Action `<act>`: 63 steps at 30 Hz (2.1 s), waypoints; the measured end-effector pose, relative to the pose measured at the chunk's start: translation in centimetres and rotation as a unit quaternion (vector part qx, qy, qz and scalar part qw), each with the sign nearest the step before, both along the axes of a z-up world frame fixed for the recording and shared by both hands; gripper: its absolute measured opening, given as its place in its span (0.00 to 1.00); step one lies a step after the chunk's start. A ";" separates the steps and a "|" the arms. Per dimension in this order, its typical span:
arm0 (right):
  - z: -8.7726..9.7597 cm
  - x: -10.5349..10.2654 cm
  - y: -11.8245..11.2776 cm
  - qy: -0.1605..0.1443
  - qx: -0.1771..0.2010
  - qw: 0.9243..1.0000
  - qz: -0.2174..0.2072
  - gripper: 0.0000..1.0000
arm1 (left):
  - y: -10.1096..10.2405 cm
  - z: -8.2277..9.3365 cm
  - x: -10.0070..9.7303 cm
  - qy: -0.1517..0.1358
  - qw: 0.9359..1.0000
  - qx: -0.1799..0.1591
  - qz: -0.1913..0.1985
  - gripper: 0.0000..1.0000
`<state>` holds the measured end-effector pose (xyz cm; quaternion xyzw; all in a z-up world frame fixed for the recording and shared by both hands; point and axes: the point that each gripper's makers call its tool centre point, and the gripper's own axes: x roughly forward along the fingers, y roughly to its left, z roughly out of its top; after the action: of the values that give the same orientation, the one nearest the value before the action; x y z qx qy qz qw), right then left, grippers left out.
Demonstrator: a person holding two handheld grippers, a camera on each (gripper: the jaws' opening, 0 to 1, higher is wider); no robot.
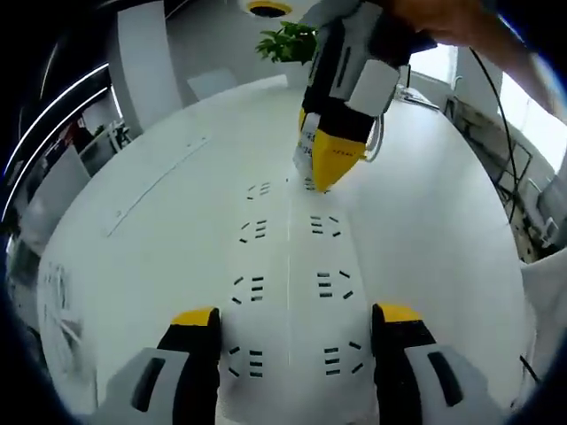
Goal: Straighten the power strip on the desk, plug the charger into it
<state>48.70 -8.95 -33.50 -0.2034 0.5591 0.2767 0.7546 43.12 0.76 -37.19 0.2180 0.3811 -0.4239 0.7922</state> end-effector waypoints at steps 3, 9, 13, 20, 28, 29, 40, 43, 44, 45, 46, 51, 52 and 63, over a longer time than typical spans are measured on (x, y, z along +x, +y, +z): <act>0.0 -0.1 0.0 0.005 -0.012 1.000 0.002 0.27 | 0.0 0.0 0.0 -0.002 1.000 -0.002 0.001 0.70; -0.1 0.0 -0.3 0.004 -0.021 1.000 -0.002 0.27 | -0.1 0.0 0.1 -0.002 1.000 -0.002 0.001 0.70; -0.3 -0.1 -0.4 0.004 -0.033 0.999 0.002 0.27 | -0.1 0.0 0.1 0.000 1.000 0.000 0.004 0.69; -0.4 0.6 -0.4 0.005 -0.031 0.999 -0.012 0.27 | -0.2 0.0 0.4 0.000 1.000 0.003 0.003 0.69; -1.5 0.1 -0.4 0.012 -0.034 0.999 0.005 0.27 | -0.2 0.0 1.1 -0.004 1.000 0.001 0.029 0.69; -1.4 -0.1 -0.3 0.009 -0.037 0.999 0.010 0.27 | -0.2 0.0 1.1 -0.003 1.000 0.001 0.029 0.69; -1.2 1.4 0.5 0.014 -0.017 1.000 0.011 0.27 | -0.2 0.1 1.0 -0.006 1.000 -0.003 0.027 0.69; -1.2 1.3 0.7 0.019 -0.004 1.000 0.010 0.27 | -0.2 0.1 0.9 -0.007 1.000 -0.003 0.026 0.69; -1.2 1.1 0.9 0.021 0.001 1.000 0.009 0.27 | -0.2 0.2 0.9 -0.007 1.000 -0.004 0.025 0.69; -1.2 1.0 1.0 0.022 0.003 1.000 0.011 0.27 | -0.2 0.2 0.9 -0.008 1.000 -0.005 0.025 0.69; -1.3 0.9 1.1 0.024 0.004 1.000 0.011 0.27 | -0.2 0.2 0.9 -0.008 1.000 -0.006 0.024 0.69; -1.3 0.2 1.2 0.016 0.022 0.999 0.026 0.28 | -0.1 0.2 0.9 -0.005 1.000 -0.012 0.027 0.70; -1.2 0.8 1.2 0.007 0.027 0.999 0.035 0.29 | -0.1 0.2 0.9 -0.004 1.000 -0.014 0.028 0.70; 1.9 0.4 0.4 -0.045 0.052 0.995 0.067 0.29 | 0.0 0.1 0.9 -0.006 0.999 -0.019 0.028 0.70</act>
<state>49.15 -8.50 -31.56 -0.2134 0.4944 0.3459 0.7684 44.06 0.75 -37.05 0.1943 0.3741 -0.4079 0.8099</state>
